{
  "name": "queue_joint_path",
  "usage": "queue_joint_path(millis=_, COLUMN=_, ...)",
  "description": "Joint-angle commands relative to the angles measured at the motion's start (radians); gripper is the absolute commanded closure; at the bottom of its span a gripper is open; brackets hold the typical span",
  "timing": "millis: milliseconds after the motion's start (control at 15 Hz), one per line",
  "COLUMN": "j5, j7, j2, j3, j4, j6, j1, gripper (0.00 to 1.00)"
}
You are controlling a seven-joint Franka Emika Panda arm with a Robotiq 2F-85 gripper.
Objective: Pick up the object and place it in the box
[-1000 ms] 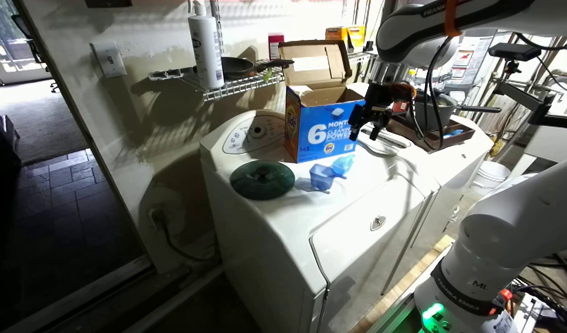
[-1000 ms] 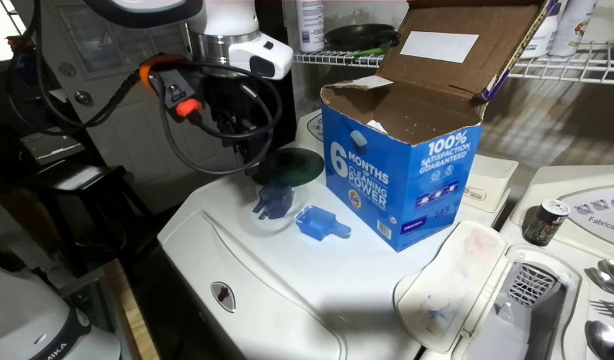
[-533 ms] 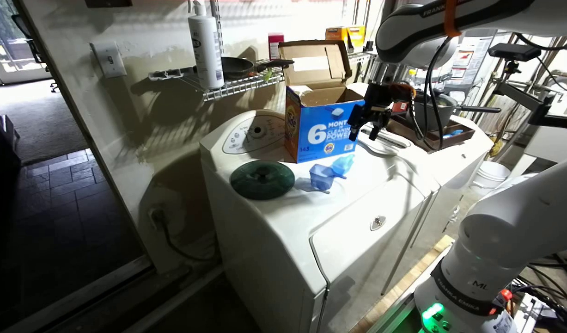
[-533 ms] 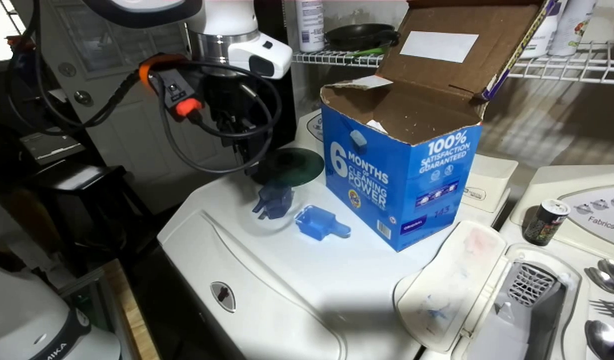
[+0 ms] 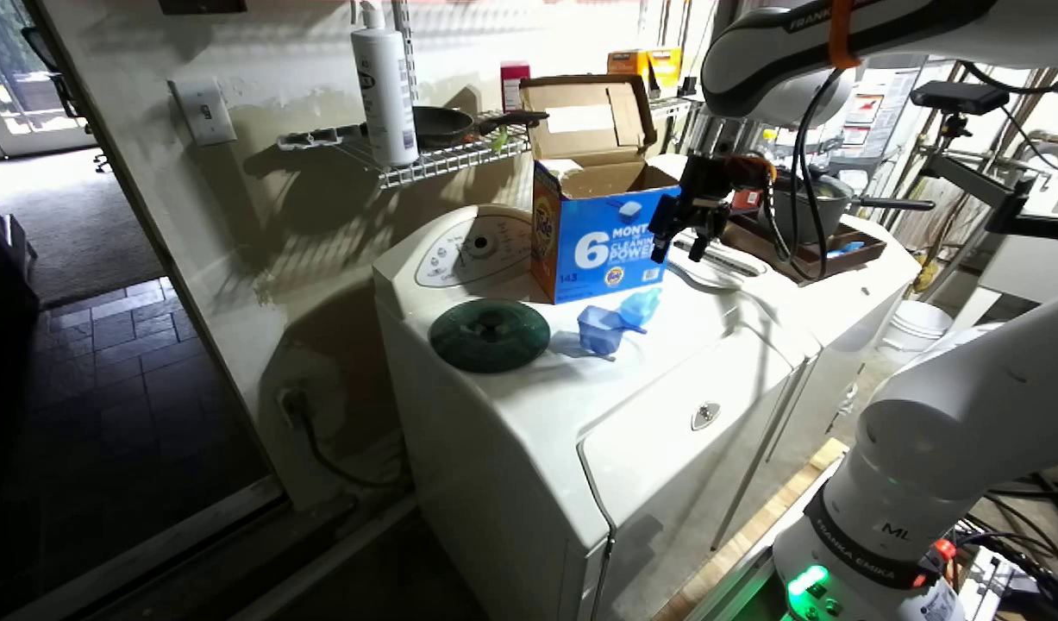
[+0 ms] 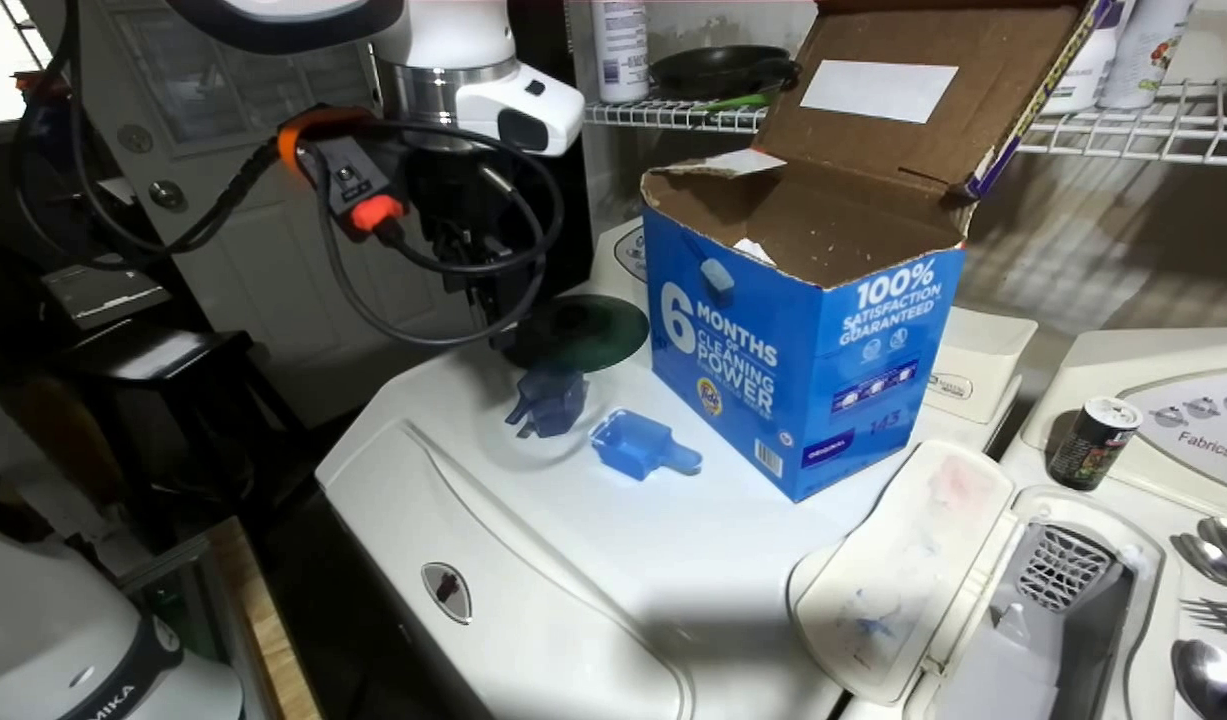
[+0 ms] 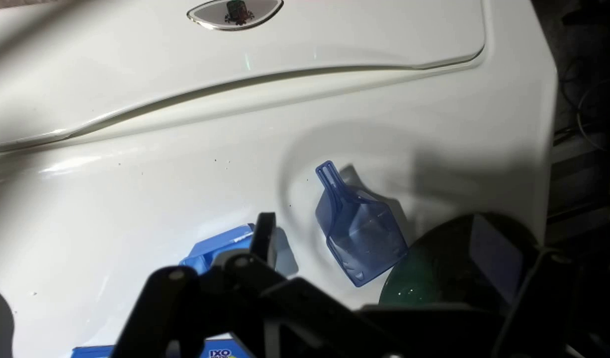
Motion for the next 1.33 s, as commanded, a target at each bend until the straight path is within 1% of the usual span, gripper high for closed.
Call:
queue_joint_path(millis=0, j5=0.005, j7=-0.005, j2=0.001, j3=0.010, j4=0.002, j6=-0.003, j1=-0.011, gripper=0.00)
queue_joint_path(millis=67, j5=0.005, j7=-0.005, j2=0.001, j3=0.010, j4=0.002, j6=-0.003, j1=-0.011, gripper=0.00)
queue_joint_path(millis=267, j5=0.004, j7=-0.047, j2=0.011, j3=-0.025, j4=0.028, j6=-0.021, j1=-0.024, gripper=0.00)
queue_joint_path(millis=400, j5=-0.020, j7=-0.123, j2=0.023, j3=-0.068, j4=0.057, j6=-0.032, j1=-0.042, gripper=0.00)
queue_joint_path(millis=467, j5=-0.044, j7=-0.135, j2=0.025, j3=-0.079, j4=0.059, j6=0.004, j1=-0.062, gripper=0.00)
queue_joint_path(millis=533, j5=-0.052, j7=-0.156, j2=0.037, j3=-0.102, j4=0.074, j6=0.009, j1=-0.078, gripper=0.00)
queue_joint_path(millis=667, j5=-0.044, j7=-0.249, j2=0.067, j3=-0.158, j4=0.117, j6=-0.019, j1=-0.087, gripper=0.00)
queue_joint_path(millis=733, j5=-0.018, j7=-0.324, j2=0.088, j3=-0.196, j4=0.142, j6=-0.038, j1=-0.080, gripper=0.00)
queue_joint_path(millis=867, j5=0.017, j7=-0.422, j2=0.153, j3=-0.256, j4=0.203, j6=-0.062, j1=-0.072, gripper=0.00)
queue_joint_path(millis=933, j5=-0.015, j7=-0.337, j2=0.066, j3=-0.204, j4=0.117, j6=-0.016, j1=-0.097, gripper=0.00)
queue_joint_path(millis=1067, j5=-0.013, j7=-0.355, j2=0.084, j3=-0.217, j4=0.128, j6=-0.018, j1=-0.105, gripper=0.00)
queue_joint_path(millis=1267, j5=-0.014, j7=-0.349, j2=0.079, j3=-0.203, j4=0.124, j6=-0.018, j1=-0.102, gripper=0.00)
